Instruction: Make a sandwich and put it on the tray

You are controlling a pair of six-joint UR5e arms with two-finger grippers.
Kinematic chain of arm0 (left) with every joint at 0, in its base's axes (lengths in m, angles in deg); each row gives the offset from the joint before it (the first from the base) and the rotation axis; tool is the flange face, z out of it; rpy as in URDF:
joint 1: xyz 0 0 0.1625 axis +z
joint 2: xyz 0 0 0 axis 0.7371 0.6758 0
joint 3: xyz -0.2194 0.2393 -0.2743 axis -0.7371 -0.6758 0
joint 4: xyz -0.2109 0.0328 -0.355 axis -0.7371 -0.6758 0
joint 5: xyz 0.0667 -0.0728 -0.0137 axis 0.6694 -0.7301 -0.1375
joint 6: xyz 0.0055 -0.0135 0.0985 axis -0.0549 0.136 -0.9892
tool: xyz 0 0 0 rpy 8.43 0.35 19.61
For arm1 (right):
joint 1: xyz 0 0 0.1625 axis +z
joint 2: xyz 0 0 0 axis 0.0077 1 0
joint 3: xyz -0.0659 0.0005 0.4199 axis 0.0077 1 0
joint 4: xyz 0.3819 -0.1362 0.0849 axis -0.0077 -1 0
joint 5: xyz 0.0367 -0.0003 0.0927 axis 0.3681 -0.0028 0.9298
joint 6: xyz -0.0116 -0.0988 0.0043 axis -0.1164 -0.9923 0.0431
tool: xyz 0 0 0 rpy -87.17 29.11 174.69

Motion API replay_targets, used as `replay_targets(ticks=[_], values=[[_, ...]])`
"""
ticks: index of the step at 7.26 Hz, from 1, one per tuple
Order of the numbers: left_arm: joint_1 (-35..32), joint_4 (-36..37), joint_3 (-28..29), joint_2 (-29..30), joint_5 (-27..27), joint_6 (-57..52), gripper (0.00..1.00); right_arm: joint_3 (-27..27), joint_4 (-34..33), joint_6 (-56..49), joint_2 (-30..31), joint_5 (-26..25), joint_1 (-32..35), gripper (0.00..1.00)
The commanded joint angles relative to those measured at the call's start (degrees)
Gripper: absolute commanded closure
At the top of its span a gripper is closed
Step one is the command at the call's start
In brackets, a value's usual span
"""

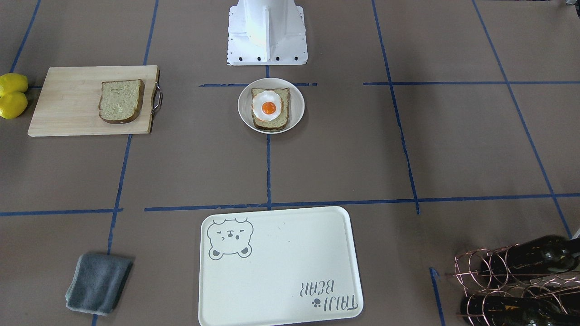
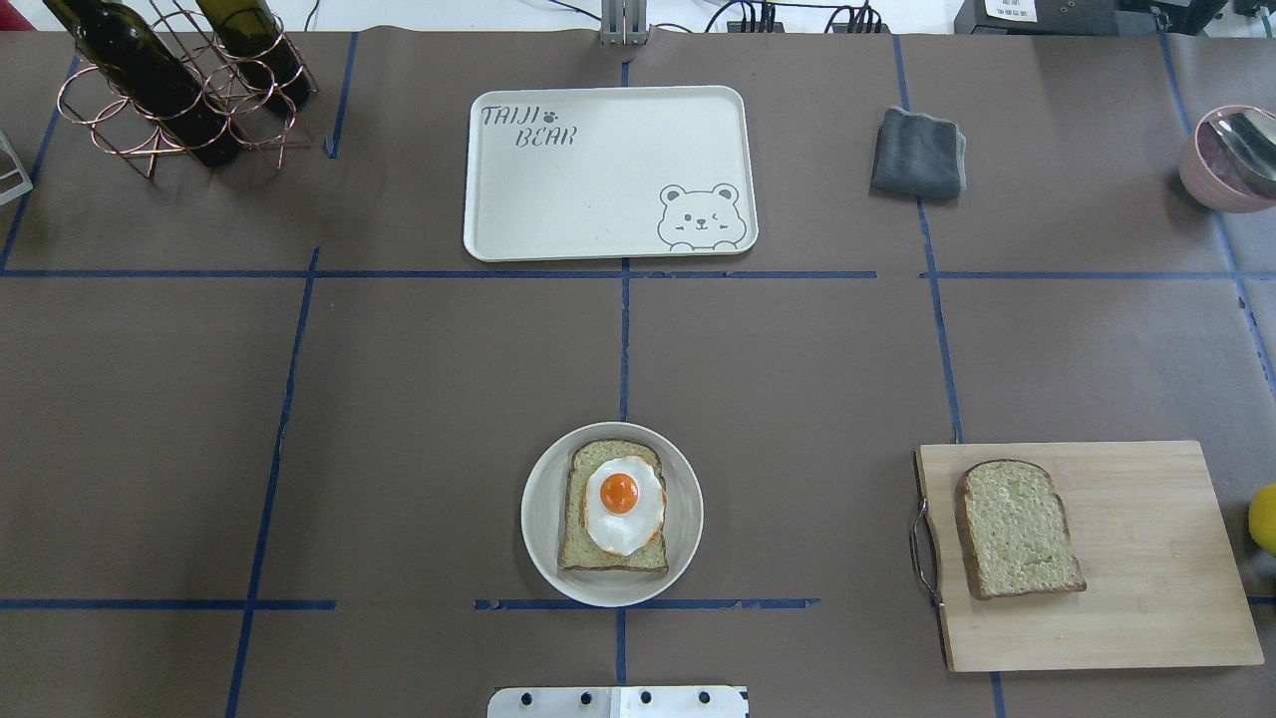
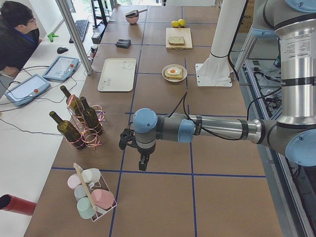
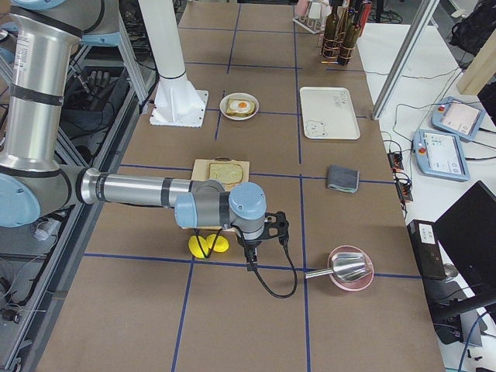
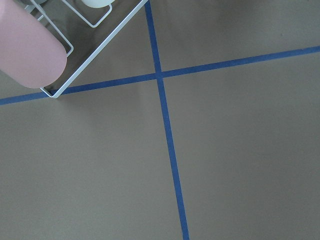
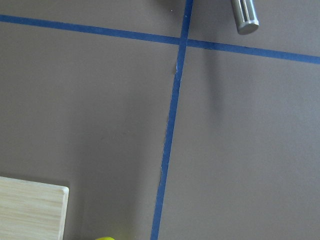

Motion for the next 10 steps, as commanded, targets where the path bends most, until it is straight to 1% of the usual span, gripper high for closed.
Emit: replay_targets(ticks=[1,4,6,9,10], values=[[0.0,0.0,-0.4,0.0,0.0,0.0,0.00,0.0,0.2,0.1,0.1,0.1,0.0,0.00],[0.1,0.1,-2.0,-0.5,-0.1,0.0,0.00,-0.4,0.3,0.1,0.3,0.0,0.0,0.00],[0.2,-0.1,-3.1,-0.2,-0.4,0.5,0.00,-3.3,0.2,0.6,-0.7,0.0,-0.1,0.00],[-0.3,-0.1,-3.1,0.5,-0.2,0.7,0.00,-4.0,0.2,0.0,-1.3,2.4,0.0,0.00],[-0.2,0.0,-2.5,1.0,-0.1,0.7,0.00,-6.0,2.2,0.7,-1.3,3.9,-1.2,0.00]])
